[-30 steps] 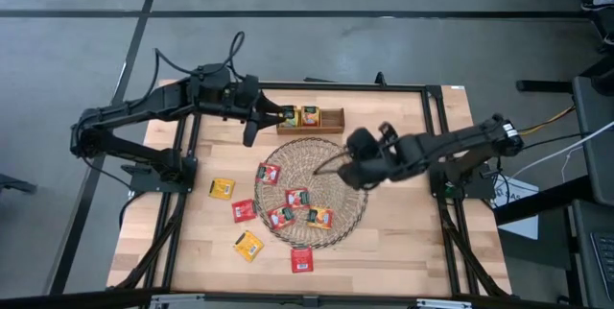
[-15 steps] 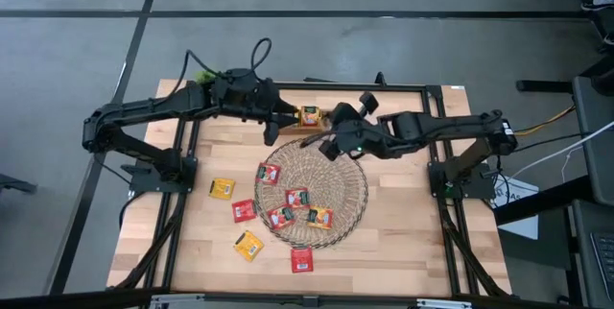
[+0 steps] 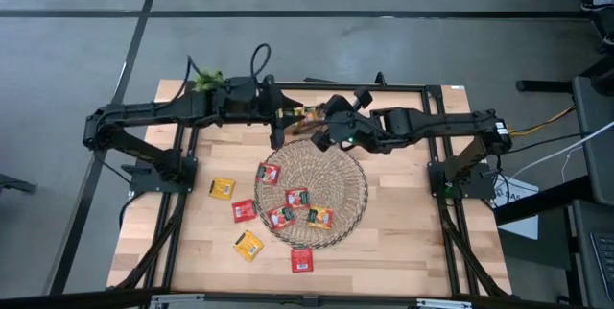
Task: Pick & Place Tea
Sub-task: Put the orange tea bag into the middle of the wooden organizer
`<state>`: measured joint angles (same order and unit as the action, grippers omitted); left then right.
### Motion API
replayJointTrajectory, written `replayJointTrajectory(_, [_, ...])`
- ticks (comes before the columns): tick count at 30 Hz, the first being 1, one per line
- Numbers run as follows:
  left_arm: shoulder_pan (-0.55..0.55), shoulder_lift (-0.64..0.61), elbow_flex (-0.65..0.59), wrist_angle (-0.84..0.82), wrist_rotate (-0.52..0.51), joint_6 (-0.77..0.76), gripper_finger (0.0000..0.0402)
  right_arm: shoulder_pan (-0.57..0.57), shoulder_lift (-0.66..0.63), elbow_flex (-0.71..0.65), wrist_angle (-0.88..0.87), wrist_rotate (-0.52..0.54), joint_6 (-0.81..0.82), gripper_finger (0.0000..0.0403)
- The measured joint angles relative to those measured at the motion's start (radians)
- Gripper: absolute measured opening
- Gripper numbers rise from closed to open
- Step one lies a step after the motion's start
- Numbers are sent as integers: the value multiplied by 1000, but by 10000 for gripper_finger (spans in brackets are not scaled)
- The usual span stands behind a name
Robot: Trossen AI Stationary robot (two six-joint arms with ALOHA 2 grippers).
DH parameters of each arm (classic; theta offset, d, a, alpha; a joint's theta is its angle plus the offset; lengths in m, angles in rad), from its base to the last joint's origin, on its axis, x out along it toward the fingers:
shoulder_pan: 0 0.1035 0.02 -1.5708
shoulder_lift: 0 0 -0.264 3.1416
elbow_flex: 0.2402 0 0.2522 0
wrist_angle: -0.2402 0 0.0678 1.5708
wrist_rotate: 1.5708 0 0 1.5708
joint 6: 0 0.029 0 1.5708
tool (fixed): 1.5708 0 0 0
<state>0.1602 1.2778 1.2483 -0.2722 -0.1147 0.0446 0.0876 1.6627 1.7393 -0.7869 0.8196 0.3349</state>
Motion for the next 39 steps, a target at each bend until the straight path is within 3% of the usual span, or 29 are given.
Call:
replayJointTrajectory(8, [-68,8,-1,17,-250,97,152,-14,0,0,48,0,-7,1])
replayJointTrajectory(15, [-102,33,0,91,-255,227,152,-14,0,0,82,0,-29,2])
replayJointTrajectory(21, [-132,56,-1,139,-332,314,152,-14,0,0,85,0,-30,2])
replayJointTrajectory(39, [-130,86,0,154,-368,311,152,-14,-2,0,126,0,-108,2])
